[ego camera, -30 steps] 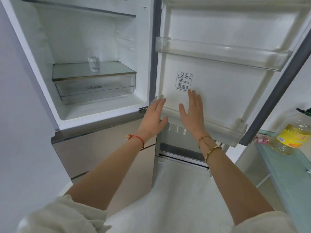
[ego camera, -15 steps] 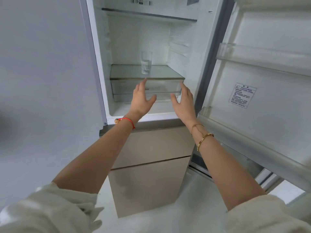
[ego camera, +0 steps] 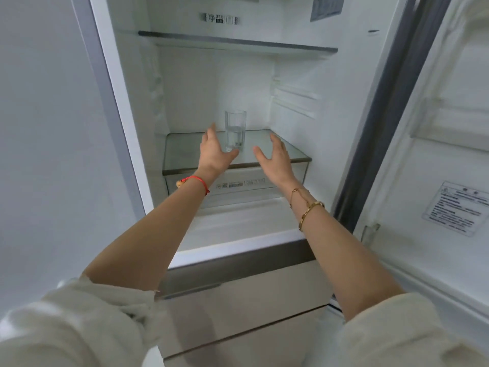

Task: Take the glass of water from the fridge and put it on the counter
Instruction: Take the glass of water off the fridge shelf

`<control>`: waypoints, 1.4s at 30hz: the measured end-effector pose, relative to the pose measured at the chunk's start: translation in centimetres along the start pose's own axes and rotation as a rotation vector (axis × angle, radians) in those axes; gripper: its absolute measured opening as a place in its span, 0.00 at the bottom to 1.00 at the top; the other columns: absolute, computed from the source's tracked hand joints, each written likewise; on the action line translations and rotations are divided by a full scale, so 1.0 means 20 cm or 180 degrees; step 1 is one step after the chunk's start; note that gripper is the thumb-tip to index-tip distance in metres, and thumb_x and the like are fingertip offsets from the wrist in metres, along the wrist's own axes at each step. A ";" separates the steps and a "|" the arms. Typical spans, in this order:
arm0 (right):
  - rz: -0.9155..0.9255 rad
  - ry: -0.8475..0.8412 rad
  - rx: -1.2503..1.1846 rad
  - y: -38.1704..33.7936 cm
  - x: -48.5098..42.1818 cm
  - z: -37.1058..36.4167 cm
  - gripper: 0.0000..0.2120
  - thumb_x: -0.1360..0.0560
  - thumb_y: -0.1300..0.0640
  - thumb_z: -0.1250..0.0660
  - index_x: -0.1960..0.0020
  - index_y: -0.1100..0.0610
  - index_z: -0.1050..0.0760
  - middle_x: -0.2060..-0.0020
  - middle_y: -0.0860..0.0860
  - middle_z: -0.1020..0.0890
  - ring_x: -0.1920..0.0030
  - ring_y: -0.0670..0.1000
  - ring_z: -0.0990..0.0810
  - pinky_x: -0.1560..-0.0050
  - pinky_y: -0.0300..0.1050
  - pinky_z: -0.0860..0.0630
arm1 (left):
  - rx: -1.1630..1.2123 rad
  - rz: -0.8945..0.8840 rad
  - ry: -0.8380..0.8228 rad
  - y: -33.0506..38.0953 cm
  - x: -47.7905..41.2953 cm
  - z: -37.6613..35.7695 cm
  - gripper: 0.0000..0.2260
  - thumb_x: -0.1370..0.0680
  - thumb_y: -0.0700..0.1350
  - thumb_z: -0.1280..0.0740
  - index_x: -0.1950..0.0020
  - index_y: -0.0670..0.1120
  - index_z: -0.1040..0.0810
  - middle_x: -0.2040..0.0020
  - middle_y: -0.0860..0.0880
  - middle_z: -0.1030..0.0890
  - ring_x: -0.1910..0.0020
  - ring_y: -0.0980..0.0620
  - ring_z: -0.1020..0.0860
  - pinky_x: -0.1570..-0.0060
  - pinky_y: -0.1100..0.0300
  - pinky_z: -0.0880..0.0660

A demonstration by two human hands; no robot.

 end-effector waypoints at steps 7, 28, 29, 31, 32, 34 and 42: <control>-0.0185 -0.0148 -0.0051 0.08 -0.38 -0.14 0.37 0.21 0.43 0.34 0.20 0.60 0.42 0.21 0.56 0.36 0.22 0.56 0.37 0.24 0.48 0.39 | 0.0242 0.0416 -0.0144 -0.11 -0.36 -0.17 0.48 0.27 0.46 0.23 0.18 0.42 0.53 0.19 0.41 0.45 0.19 0.44 0.44 0.23 0.54 0.43; 0.0069 -0.0591 -0.0573 0.13 -0.64 -0.30 0.26 0.24 0.45 0.28 0.32 0.56 0.27 0.35 0.51 0.20 0.33 0.52 0.23 0.31 0.44 0.29 | 0.0155 0.0595 0.0120 -0.16 -0.52 -0.29 0.21 0.28 0.42 0.24 0.38 0.41 0.24 0.46 0.45 0.18 0.42 0.45 0.20 0.50 0.59 0.28; 0.0081 -0.0599 -0.0589 0.13 -0.64 -0.29 0.25 0.24 0.46 0.28 0.32 0.56 0.27 0.36 0.51 0.20 0.34 0.52 0.23 0.31 0.45 0.29 | 0.0150 0.0596 0.0142 -0.15 -0.51 -0.28 0.21 0.29 0.42 0.24 0.38 0.41 0.23 0.44 0.44 0.18 0.42 0.45 0.20 0.49 0.59 0.28; 0.0088 -0.0600 -0.0623 0.12 -0.62 -0.28 0.24 0.24 0.46 0.28 0.33 0.56 0.26 0.37 0.50 0.19 0.36 0.51 0.22 0.33 0.43 0.27 | 0.0141 0.0597 0.0184 -0.15 -0.48 -0.28 0.22 0.29 0.43 0.23 0.37 0.42 0.23 0.44 0.44 0.17 0.43 0.46 0.20 0.48 0.59 0.27; 0.0083 -0.0604 -0.0642 0.11 -0.61 -0.28 0.24 0.24 0.46 0.28 0.33 0.56 0.26 0.37 0.50 0.19 0.37 0.51 0.21 0.36 0.41 0.27 | 0.0146 0.0597 0.0209 -0.15 -0.47 -0.28 0.22 0.30 0.44 0.22 0.38 0.42 0.22 0.45 0.44 0.18 0.43 0.46 0.21 0.47 0.58 0.26; 0.0068 -0.0614 -0.0680 0.10 -0.58 -0.26 0.24 0.24 0.46 0.28 0.33 0.56 0.26 0.37 0.50 0.19 0.39 0.50 0.21 0.39 0.39 0.28 | 0.0150 0.0597 0.0272 -0.14 -0.43 -0.27 0.22 0.30 0.45 0.21 0.39 0.41 0.22 0.47 0.44 0.18 0.46 0.46 0.21 0.45 0.56 0.24; 0.0153 -0.0594 -0.0827 0.04 -0.47 -0.21 0.20 0.25 0.45 0.28 0.38 0.54 0.24 0.46 0.44 0.20 0.43 0.47 0.20 0.48 0.33 0.26 | 0.0091 0.0490 0.0511 -0.08 -0.29 -0.19 0.24 0.32 0.48 0.20 0.40 0.41 0.21 0.48 0.43 0.16 0.51 0.49 0.22 0.50 0.58 0.24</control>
Point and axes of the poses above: each hand's wrist, its own x-axis away from the middle knuckle, its own z-axis out of the back of the hand, y = z × x, the point moved 1 cm from there along -x, towards the middle knuckle
